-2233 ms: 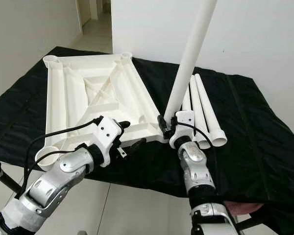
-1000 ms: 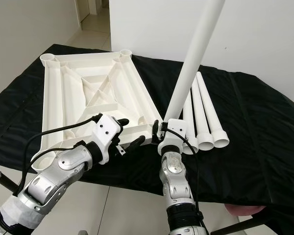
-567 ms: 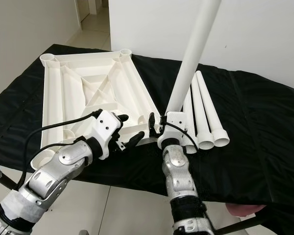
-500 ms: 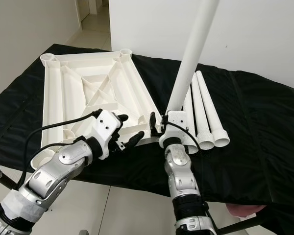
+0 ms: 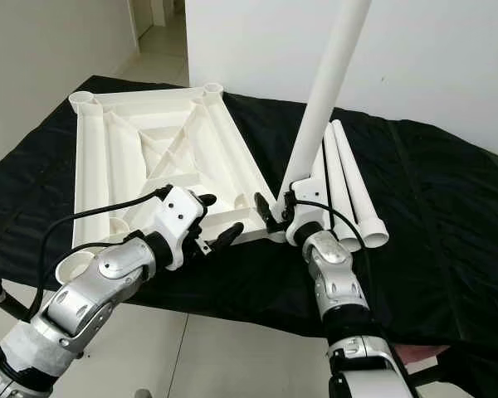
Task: Building children table
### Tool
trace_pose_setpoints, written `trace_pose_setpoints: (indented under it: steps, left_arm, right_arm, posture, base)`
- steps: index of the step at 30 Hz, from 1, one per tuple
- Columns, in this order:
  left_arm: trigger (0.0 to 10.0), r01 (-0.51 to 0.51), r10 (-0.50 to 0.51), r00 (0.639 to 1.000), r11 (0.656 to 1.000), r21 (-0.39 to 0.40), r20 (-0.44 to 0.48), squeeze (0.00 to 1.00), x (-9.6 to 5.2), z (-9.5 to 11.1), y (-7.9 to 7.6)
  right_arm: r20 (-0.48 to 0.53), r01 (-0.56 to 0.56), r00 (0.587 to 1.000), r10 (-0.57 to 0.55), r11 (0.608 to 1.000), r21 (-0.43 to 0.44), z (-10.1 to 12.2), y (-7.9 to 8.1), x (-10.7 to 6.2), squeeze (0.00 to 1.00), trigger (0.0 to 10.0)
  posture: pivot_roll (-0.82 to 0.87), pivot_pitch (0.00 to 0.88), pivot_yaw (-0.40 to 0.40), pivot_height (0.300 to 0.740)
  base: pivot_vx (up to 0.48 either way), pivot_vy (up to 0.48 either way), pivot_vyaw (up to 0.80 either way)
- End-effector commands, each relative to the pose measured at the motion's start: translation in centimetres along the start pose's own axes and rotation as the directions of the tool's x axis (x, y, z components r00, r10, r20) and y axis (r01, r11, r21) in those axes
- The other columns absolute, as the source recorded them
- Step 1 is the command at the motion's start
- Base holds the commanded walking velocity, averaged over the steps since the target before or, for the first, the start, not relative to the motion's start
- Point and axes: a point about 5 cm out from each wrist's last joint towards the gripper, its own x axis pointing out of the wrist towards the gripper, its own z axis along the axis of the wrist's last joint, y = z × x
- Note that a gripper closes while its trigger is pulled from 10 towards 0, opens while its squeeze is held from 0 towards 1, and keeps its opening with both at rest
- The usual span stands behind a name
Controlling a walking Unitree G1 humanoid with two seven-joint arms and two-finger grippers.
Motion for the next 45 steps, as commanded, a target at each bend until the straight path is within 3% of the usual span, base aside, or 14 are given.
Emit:
trace_pose_setpoints:
  steps: [1,2,12,13,14,21,26,27,28,29,34,41,45]
  left_arm:
    - [10.0,0.167,-0.167,0.986,0.986,0.013,0.0,0.0,0.0,0.1,-1.0]
    - [10.0,0.168,-0.168,0.986,0.986,0.011,-0.002,0.0,-0.1,0.1,-1.0]
    - [10.0,0.168,-0.168,0.986,0.986,0.012,-0.005,0.0,-0.2,0.0,-1.1]
    - [10.0,0.168,-0.168,0.986,0.986,0.012,-0.004,0.0,-0.2,0.0,-1.2]
    - [10.0,0.167,-0.167,0.986,0.986,0.012,-0.003,0.0,-0.2,0.0,-1.2]
    - [10.0,0.168,-0.168,0.986,0.986,0.011,0.0,0.0,0.0,0.0,-1.4]
    - [10.0,0.172,-0.172,0.985,0.985,0.009,0.003,0.0,0.1,-0.1,-1.5]
    - [10.0,0.172,-0.172,0.985,0.985,0.008,0.004,0.0,0.1,-0.1,-1.5]
    - [10.0,0.173,-0.173,0.985,0.985,0.007,0.004,0.0,0.1,-0.1,-1.5]
    - [10.0,0.173,-0.173,0.985,0.985,0.007,0.004,0.0,0.1,-0.1,-1.5]
    - [10.0,0.174,-0.174,0.985,0.985,0.004,0.004,0.0,0.0,-0.1,-1.6]
    - [10.0,0.172,-0.172,0.985,0.985,-0.001,0.003,0.0,0.1,-0.2,-1.6]
    - [10.0,0.173,-0.173,0.985,0.985,-0.004,0.005,0.0,0.1,-0.2,-1.7]
  right_arm:
    - [-0.013,-0.032,0.999,0.032,0.999,-0.009,-0.3,0.2,0.1,0.0,10.0]
    - [-0.028,-0.08,0.996,0.08,0.997,-0.013,-0.6,0.1,0.1,0.0,10.0]
    - [-0.05,-0.104,0.993,0.104,0.995,-0.009,-1.0,-0.3,0.2,0.0,10.0]
    - [-0.051,-0.109,0.993,0.109,0.994,-0.003,-1.1,-0.3,0.2,0.0,6.7]
    - [-0.048,-0.118,0.992,0.118,0.993,0.003,-1.1,-0.2,0.2,0.0,0.0]
    - [-0.033,-0.139,0.99,0.14,0.99,0.032,-1.4,0.3,0.0,0.0,0.0]
    - [-0.032,-0.088,0.995,0.089,0.995,0.046,-1.9,0.3,-0.4,0.0,0.0]
    - [-0.031,-0.065,0.997,0.066,0.996,0.055,-2.0,0.4,-0.5,0.0,1.6]
    - [-0.03,-0.047,0.998,0.049,0.997,0.061,-2.0,0.5,-0.5,0.0,2.5]
    - [-0.028,-0.037,0.999,0.039,0.997,0.065,-2.1,0.6,-0.6,0.0,10.0]
    - [-0.018,0.065,0.998,-0.064,0.995,0.08,-2.2,1.6,-0.6,0.0,10.0]
    - [-0.011,0.252,0.968,-0.253,0.957,0.145,-1.8,2.6,-0.1,0.0,10.0]
    - [-0.002,0.311,0.95,-0.313,0.942,0.124,-1.3,3.3,0.0,0.0,10.0]
  posture:
    - [0.02,0.0,-0.024,0.74]
    - [0.03,0.0,-0.024,0.74]
    - [0.04,0.0,-0.037,0.74]
    - [0.04,0.0,-0.04,0.74]
    - [0.04,0.0,-0.044,0.74]
    - [0.03,0.0,-0.05,0.74]
    - [0.02,0.0,-0.052,0.74]
    - [0.02,0.0,-0.052,0.74]
    - [0.02,0.0,-0.052,0.74]
    - [0.02,0.0,-0.052,0.74]
    - [0.01,0.0,-0.052,0.74]
    - [0.01,0.0,-0.055,0.74]
    - [0.0,0.0,-0.056,0.74]
  base:
    - [0.0,0.0,0.0]
    - [0.0,0.0,0.0]
    - [0.0,0.0,0.0]
    - [0.0,0.0,0.0]
    - [0.0,0.0,0.0]
    - [0.0,0.0,0.0]
    - [0.0,0.0,0.0]
    - [0.0,0.0,0.0]
    - [0.0,0.0,0.0]
    - [0.0,0.0,0.0]
    - [0.0,0.0,0.0]
    - [0.0,0.0,0.0]
    - [0.0,0.0,0.0]
